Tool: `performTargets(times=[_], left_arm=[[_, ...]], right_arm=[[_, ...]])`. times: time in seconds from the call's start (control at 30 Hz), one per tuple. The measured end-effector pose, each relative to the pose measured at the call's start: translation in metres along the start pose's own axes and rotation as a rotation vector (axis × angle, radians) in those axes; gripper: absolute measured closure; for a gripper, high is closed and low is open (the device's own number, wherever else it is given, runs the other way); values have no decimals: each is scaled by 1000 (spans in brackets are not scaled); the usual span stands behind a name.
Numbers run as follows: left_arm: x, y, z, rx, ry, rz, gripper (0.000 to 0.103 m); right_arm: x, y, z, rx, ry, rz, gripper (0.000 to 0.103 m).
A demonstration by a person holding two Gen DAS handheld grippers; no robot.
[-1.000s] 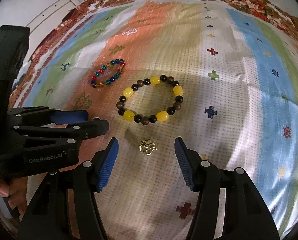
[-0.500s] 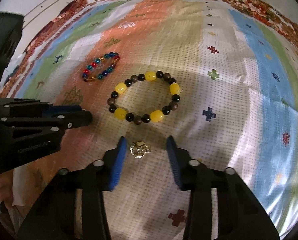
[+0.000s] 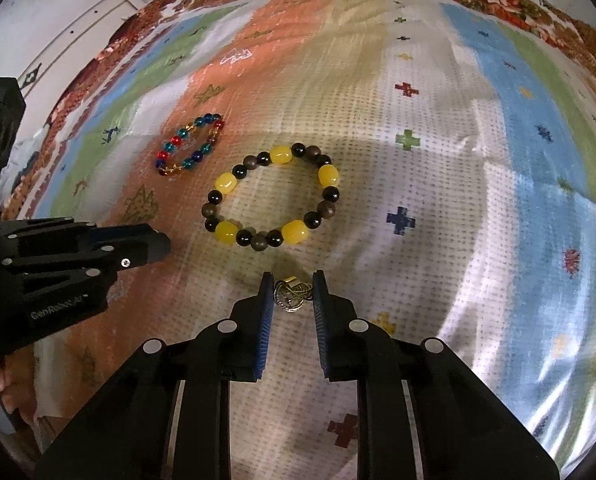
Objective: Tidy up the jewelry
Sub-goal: 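Close left tool on silver ring while right tool grasps gold charm, then lift the ring and charm and carry them over the silver tin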
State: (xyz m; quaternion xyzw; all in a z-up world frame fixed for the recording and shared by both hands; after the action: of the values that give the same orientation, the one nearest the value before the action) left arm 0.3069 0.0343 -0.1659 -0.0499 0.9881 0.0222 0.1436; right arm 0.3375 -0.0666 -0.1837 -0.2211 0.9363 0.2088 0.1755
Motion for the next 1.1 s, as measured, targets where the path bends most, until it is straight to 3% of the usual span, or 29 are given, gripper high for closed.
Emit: performTargets(times=[0.63,1.1], left_arm=[[24,-5,-38,-51,-86,32,84],[42,2,-60,-62,-131,-4,84]], right_arm=[[16,9,-41,11,-65,-2,83],[30,26,-60,19,-102,-31,83]])
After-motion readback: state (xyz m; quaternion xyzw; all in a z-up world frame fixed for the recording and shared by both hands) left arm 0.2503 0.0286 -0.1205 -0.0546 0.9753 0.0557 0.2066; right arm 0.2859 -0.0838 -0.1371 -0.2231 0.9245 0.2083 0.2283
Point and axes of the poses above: each gripper's, at about its wrist camera, not at the fingertips, and z roughly the way its jaws point, y to its left, x to its underside, the point moved 6 cm from there along z, roughly the way its jaws point, and after that the axes turned 11 degrees about -x, right-handed, at the moved point
